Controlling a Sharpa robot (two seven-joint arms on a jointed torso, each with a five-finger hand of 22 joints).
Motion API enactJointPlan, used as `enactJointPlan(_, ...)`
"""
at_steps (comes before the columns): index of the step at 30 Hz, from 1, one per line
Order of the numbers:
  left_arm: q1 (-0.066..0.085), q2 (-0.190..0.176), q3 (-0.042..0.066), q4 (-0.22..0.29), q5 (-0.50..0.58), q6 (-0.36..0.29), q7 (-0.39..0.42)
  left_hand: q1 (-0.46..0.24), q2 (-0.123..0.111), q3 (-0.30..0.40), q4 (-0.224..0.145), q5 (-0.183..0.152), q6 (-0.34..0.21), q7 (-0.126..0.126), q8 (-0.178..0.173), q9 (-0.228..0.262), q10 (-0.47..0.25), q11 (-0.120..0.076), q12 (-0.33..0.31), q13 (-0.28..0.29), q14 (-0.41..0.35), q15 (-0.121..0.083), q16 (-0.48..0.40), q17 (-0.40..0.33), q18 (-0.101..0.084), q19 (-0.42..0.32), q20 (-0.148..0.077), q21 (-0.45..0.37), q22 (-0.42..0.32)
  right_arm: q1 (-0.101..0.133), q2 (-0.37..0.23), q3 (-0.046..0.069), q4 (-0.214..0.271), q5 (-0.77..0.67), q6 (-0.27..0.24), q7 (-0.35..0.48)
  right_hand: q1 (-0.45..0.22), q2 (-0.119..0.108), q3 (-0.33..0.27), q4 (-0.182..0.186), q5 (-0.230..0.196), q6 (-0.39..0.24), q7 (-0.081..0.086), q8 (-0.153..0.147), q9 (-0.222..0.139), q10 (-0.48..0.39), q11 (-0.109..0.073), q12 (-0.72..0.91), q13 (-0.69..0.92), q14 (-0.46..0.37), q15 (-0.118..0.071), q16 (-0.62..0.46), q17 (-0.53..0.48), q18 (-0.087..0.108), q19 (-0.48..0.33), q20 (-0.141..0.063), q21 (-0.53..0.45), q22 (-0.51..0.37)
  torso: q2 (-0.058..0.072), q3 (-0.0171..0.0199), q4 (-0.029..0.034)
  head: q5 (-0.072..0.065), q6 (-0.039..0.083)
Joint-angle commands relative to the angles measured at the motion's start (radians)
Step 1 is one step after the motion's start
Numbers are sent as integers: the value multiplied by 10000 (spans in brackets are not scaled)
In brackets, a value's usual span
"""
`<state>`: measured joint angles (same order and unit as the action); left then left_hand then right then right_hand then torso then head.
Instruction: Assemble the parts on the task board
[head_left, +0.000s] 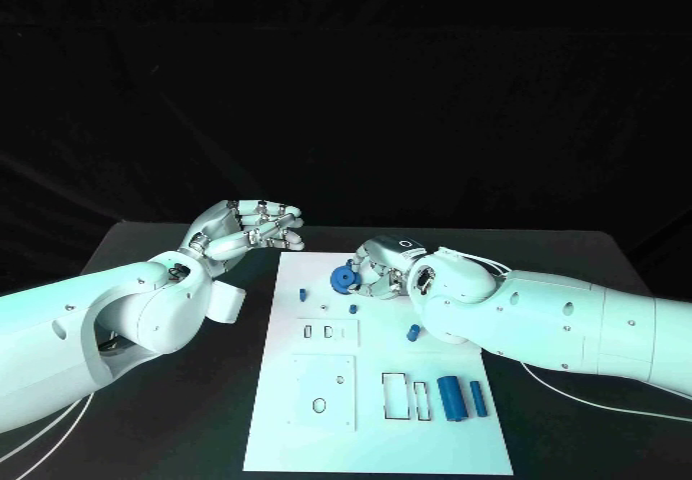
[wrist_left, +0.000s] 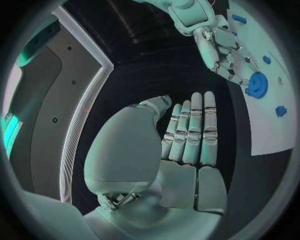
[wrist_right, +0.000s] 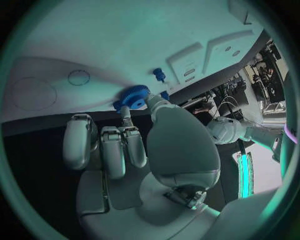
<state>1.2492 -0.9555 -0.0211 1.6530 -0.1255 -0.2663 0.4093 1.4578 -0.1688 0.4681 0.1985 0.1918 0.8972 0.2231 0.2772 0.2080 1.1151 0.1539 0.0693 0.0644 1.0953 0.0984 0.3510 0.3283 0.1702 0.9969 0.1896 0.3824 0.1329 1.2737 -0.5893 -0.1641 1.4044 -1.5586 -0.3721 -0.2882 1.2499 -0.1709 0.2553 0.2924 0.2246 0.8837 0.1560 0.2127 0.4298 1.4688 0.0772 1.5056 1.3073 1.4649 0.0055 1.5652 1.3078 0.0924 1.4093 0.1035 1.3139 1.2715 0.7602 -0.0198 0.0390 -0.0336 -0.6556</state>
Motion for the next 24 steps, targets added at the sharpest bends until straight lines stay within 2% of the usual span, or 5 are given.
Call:
enactJointPlan(1, 9, -8, 7, 6, -11, 173, 49, -42, -31, 11, -51, -37, -76, -19, -42, 13, -19, 29, -54, 14, -76, -26, -37, 24, 97, -81, 14, 71, 14, -69, -157, -46, 75, -202, 203, -155, -31, 24, -9, -53, 65, 92, -24, 0, 10, 433, -50, 57, 1889, 1059, -41, 56, 2630, -186, 68, 21, 45, 19, 6, 9, -4, 9, -6)
enactJointPlan(5, 9, -16, 7, -5, -12, 167, 53, -42, -31, 11, -51, -37, -76, -19, -42, 13, -19, 29, -54, 14, -76, -26, -37, 24, 97, -81, 14, 71, 14, -72, -309, -47, 145, -236, 151, -190, -29, 25, -6, -54, 65, 102, -27, 3, 12, 444, -53, 67, 1902, 1059, -43, 56, 2630, -187, 71, 20, 49, 23, 0, 2, -7, 3, -3)
enactJointPlan(11, 9, -9, 7, -10, -12, 171, 55, -42, -31, 11, -51, -37, -76, -19, -42, 13, -19, 29, -54, 14, -76, -26, -37, 24, 97, -81, 14, 71, 14, -73, -429, -47, 221, -199, 117, -199, -29, 25, -5, -52, 64, 123, -32, 8, 17, 450, -58, 73, 1909, 1059, -46, 56, 2630, -191, 81, 17, 63, 42, 16, 21, -29, 3, -1)
enactJointPlan(15, 9, 0, 7, -20, -12, 171, 56, -42, -31, 11, -51, -37, -76, -19, -42, 13, -19, 29, -54, 14, -76, -26, -37, 24, 97, -81, 14, 71, 14, -73, -496, -47, 308, -194, 23, -232, -29, 25, -5, -52, 64, 123, -32, 8, 17, 450, -58, 73, 1909, 1059, -46, 56, 2630, -191, 81, 17, 63, 42, 6, 14, -1, -23, 4)
enactJointPlan(24, 8, 0, 5, -43, -12, 173, 62, -42, -31, 11, -51, -37, -76, -19, -42, 13, -19, 29, -54, 14, -76, -26, -37, 24, 97, -81, 14, 71, 14, 55, -1134, -20, 863, -62, -909, -108, 59, 42, 62, -85, 69, 254, -74, 30, 49, 495, -97, 110, 1955, 1059, -82, 56, 2630, -193, 95, -12, 70, 59, -1, 9, 6, -18, 12)
